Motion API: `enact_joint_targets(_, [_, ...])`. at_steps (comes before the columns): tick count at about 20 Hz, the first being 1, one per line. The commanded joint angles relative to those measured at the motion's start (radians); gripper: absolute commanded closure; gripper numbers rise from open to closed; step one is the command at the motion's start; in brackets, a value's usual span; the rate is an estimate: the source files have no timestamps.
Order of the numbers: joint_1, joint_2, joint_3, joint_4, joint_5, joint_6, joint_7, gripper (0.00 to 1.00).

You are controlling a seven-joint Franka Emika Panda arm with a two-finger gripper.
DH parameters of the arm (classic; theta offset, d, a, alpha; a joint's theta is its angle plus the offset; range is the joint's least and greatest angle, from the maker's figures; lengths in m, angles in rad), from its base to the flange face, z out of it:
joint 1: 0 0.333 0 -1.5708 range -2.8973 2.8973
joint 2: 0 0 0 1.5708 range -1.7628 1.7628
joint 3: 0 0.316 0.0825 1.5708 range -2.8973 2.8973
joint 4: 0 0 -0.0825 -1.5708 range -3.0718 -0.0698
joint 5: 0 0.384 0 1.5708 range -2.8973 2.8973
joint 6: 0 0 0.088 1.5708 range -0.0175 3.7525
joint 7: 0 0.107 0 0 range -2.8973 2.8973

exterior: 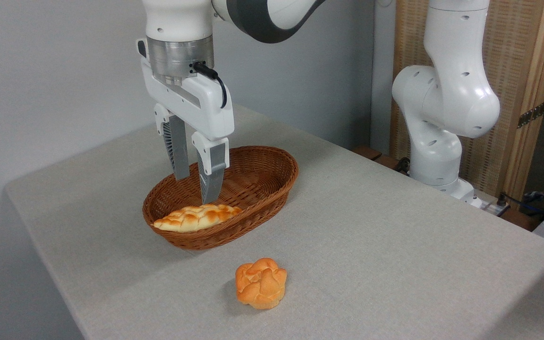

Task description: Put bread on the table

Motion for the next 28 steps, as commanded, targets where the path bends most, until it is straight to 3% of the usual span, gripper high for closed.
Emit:
enact_joint_targets(1, [-0.001, 0.005, -0.011, -0.012, -0.002, 0.012, -0.003, 0.00])
enact_joint_targets(5, [-0.049, 0.042, -0.011, -0.032, -0.002, 0.083, 0.000, 0.00])
enact_joint_targets(10, [-0.113, 0.080, -0.011, -0.047, -0.002, 0.089, 0.000, 0.00])
enact_joint_targets(28, [-0.127, 0.134, -0.027, -0.047, 0.014, 0.104, 0.002, 0.00])
